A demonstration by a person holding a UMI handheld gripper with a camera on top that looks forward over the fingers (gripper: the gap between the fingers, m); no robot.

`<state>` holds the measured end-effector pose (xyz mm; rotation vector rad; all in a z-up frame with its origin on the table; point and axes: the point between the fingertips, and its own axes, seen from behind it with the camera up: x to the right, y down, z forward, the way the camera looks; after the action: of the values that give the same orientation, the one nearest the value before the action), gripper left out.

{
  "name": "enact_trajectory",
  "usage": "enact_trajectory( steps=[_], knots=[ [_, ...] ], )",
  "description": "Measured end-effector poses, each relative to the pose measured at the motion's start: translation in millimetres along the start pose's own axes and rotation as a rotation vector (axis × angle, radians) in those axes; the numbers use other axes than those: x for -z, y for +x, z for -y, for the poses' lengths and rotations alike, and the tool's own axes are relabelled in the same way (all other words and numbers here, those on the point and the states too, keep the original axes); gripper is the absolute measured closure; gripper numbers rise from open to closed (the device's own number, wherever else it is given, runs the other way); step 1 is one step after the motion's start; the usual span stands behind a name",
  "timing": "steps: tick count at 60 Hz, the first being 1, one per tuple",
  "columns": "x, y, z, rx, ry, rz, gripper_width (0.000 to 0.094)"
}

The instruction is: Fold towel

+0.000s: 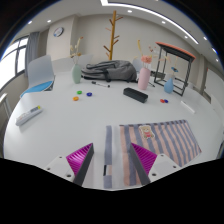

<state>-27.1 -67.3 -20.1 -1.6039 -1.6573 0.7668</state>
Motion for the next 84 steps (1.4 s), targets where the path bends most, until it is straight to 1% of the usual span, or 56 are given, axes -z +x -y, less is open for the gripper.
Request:
enact_trajectory(
  steps=[3,4,5,6,8,9,10,12,16,23,30,35,38,42,46,51,60,66,70,73,75,76,77,78,79,82,83,84],
  knots=[
    [-2,-3,0,-0.014,0.005,0.016,0.0214],
    [-2,-3,0,-0.019,0.005,0.02,0.0246],
    [-2,-3,0,-0.024,0.006,0.025,0.0306],
    [-3,-4,-1,-0.026,0.001,0.022,0.0398],
    [-3,4,0,-0.024,0.0,0.003,0.0679],
    [-2,13,0,-0.018,0.005,-0.036,0.0923],
    [0,21,3,-0.019,0.013,-0.073,0.0913],
    [0,19,-5,-0.03,-0.013,-0.074,0.0913],
    [4,14,-4,-0.017,-0.032,-0.081,0.092],
    [9,-18,-3,-0.052,-0.081,-0.013,0.0927],
    [33,-61,11,-0.096,-0.115,0.101,0.0928],
    [64,-87,42,-0.14,-0.097,0.184,0.0928],
    [80,-96,69,-0.172,-0.069,0.209,0.0928],
    [100,-86,96,-0.217,-0.033,0.239,0.0925],
    [107,-61,113,-0.248,-0.004,0.226,0.0921],
    [96,-18,113,-0.292,-0.009,0.185,0.0918],
    [55,51,72,-0.316,-0.085,0.105,0.0916],
    [27,78,36,-0.309,-0.135,0.084,0.0914],
    [16,88,21,-0.291,-0.159,0.059,0.0912],
    [12,93,13,-0.286,-0.175,0.061,0.089],
    [12,94,14,-0.28,-0.172,0.06,0.0851],
    [13,95,14,-0.275,-0.168,0.057,0.0813],
    [14,97,15,-0.268,-0.166,0.051,0.0749],
    [16,99,16,-0.258,-0.165,0.046,0.066],
    [19,101,18,-0.248,-0.163,0.038,0.055],
    [29,108,29,-0.217,-0.146,0.016,0.0147],
    [34,110,31,-0.209,-0.137,0.01,0.0067],
    [40,108,35,-0.201,-0.13,0.008,0.0094]
  ],
)
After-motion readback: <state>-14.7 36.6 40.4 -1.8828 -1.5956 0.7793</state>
